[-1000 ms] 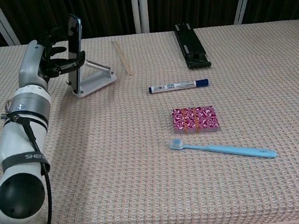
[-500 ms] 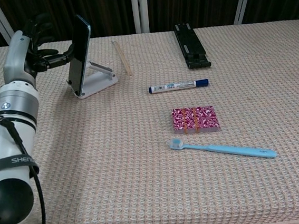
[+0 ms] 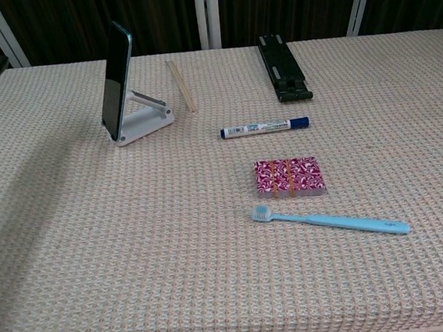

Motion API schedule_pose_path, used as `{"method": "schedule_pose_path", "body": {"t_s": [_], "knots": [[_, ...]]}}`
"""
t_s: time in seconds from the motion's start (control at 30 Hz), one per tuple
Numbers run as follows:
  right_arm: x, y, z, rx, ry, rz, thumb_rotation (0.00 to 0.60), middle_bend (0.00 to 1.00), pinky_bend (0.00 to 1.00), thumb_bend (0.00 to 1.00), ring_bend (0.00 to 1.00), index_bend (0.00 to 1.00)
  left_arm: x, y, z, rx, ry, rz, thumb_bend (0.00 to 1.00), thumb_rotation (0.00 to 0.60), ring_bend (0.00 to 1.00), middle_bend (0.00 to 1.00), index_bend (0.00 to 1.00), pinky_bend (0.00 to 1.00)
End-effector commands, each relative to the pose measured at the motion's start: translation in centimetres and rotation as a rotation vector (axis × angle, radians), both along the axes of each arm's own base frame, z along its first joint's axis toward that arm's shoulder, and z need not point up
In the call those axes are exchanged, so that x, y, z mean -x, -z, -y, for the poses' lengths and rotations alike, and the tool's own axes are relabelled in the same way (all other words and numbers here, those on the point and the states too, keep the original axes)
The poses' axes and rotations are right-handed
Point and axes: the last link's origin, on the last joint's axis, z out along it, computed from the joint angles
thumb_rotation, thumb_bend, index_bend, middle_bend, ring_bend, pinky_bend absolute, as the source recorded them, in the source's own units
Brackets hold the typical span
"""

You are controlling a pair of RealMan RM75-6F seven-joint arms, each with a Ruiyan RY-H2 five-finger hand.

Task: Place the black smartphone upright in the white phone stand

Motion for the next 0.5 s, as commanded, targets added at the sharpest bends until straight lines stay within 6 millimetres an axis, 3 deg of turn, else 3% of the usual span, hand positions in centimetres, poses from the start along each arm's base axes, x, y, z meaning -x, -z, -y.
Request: {"method": "schedule_pose_path", "body": {"t_s": [0.03,0.07,0.17,0.23,0.37,0.5], "knots": [[-0.1,0.2,0.0,-0.002,-0.008,0.002,0.6,0.0,0.0,0.21,0.0,0.0,4.9,-4.7,5.0,0.15,-0.088,-0.379,0.19,0.579,0.12,0.15,0.14,0.24],[-0.2,0.4,0.0,-0.003,-0.014,0.004,0.6,0.0,0.0,0.21,0.0,0.0,5.7,-5.6,6.0,0.175,-0.114,-0.464,0.19,0.539,0.12,0.15,0.14,0.24],[-0.3,0.9,0.0,-0.011,-0.024,0.01,0.6,0.0,0.0,0.21,0.0,0.0,7.0,-7.1,8.3,0.23,-0.164,-0.62,0.16,0.349,0.1,0.14,0.14,0.24],[-0.4,1.2,0.1,-0.015,-0.031,0.017,0.6,0.0,0.0,0.2,0.0,0.0,7.3,-7.7,9.6,0.245,-0.184,-0.67,0.15,0.273,0.09,0.11,0.14,0.24],[-0.6,1.8,0.3,-0.023,-0.046,0.028,0.6,0.0,0.0,0.2,0.0,0.0,7.7,-8.5,11.7,0.224,-0.203,-0.699,0.15,0.219,0.09,0.1,0.14,0.24],[-0.8,2.3,0.6,-0.032,-0.053,0.032,0.6,0.0,0.0,0.2,0.0,0.0,8.2,-9.2,12.8,0.202,-0.204,-0.729,0.15,0.211,0.09,0.1,0.14,0.24]]}}
